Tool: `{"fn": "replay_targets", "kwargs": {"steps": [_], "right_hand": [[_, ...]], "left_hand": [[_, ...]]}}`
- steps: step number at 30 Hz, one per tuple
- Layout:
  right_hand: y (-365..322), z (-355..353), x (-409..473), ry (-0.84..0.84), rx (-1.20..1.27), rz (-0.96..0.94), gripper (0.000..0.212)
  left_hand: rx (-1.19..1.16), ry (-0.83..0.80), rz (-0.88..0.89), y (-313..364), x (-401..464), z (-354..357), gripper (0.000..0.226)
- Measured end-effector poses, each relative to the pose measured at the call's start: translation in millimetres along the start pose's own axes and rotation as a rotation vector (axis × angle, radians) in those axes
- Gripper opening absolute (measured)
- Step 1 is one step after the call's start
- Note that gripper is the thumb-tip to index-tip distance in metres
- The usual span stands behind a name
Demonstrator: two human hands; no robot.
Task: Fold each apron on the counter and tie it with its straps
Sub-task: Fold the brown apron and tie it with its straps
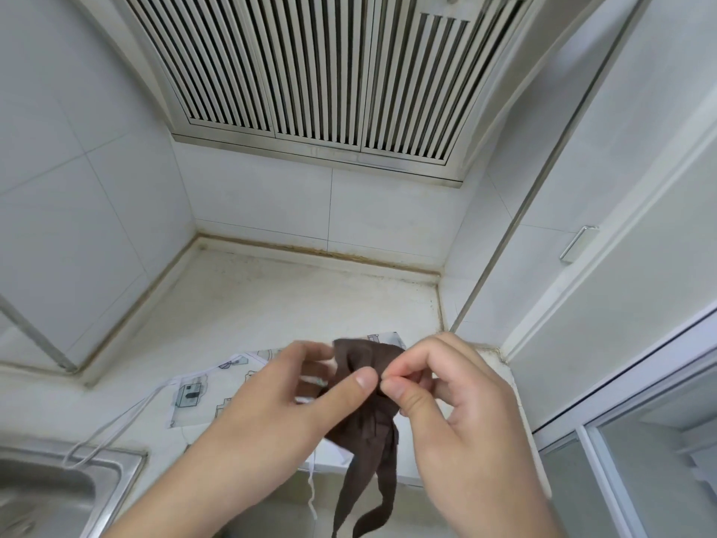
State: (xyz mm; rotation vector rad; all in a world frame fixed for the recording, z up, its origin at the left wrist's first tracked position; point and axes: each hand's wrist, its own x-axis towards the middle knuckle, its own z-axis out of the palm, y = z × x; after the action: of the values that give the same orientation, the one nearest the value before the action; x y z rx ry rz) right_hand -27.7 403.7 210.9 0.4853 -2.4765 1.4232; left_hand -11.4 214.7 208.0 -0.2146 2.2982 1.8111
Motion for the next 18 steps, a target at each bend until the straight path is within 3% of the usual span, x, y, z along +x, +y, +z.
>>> {"fn": "replay_targets", "kwargs": {"steps": [3,5,7,10,12,13,14,18], "right_hand": [[-6,6,2,0.043,0.151,0.024,0.023],[-6,10,1,0.092,0.246,0.066,0.012],[-6,15,-4,0.046,0.276,0.161,0.025],[-4,28,-10,-0.346,0.550,0.404,0.053],[-6,37,-14,-0.611,0.661,0.473,0.033],[-8,41,-14,-0.658,0.611,0.439,0.015],[-10,45,-14,-0.654,0.540,0.407,0.006],[-31,59,-4,-0.516,0.439,0.326,0.033]], "left_hand": [[-0.175,-0.132,-0.086,5,-1,5,0.052],[-0.295,-0.100,-0.072,5,-6,0,0.041],[-0.398,0.003,-0.077,1,-13,-6,0.039],[-0.573,0.187,-0.060,-4,-23,-17,0.043],[-0.645,0.283,-0.020,-9,-30,-28,0.049],[-0.656,0.346,-0.007,-11,-36,-36,0.054],[-0.649,0.416,0.005,-12,-42,-45,0.054],[-0.613,0.661,0.022,-17,-71,-86,0.040]]}}
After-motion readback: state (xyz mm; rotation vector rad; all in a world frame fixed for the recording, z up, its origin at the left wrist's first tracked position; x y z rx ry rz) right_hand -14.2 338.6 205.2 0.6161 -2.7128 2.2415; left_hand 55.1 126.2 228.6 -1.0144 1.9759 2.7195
